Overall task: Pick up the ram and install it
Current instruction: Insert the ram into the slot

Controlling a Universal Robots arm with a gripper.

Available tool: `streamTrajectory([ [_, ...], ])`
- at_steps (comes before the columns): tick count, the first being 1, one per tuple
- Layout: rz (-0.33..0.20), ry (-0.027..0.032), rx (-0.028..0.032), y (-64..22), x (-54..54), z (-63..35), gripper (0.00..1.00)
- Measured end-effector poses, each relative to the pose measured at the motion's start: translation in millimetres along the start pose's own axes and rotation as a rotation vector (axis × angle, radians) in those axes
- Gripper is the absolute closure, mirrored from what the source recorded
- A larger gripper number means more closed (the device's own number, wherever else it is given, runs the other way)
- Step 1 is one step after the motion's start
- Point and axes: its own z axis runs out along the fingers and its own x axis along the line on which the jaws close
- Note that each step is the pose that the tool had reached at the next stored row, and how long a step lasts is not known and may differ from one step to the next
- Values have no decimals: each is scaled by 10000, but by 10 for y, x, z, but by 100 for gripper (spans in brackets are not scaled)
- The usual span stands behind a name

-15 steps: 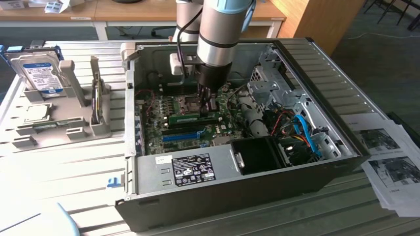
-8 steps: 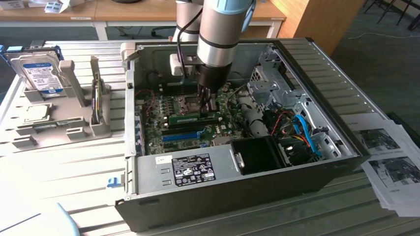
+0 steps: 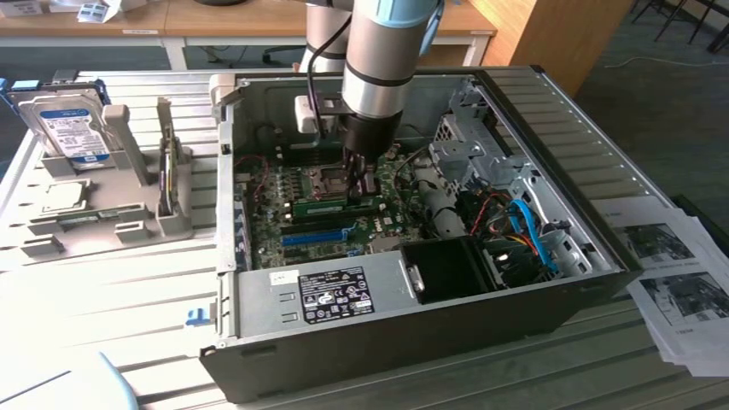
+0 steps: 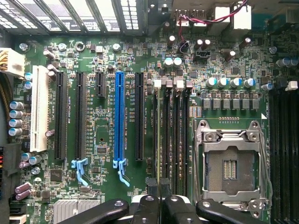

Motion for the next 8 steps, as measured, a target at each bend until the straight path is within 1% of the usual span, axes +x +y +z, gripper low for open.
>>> streamTrajectory([
  [8, 0, -1, 1, 0, 0, 1, 89],
])
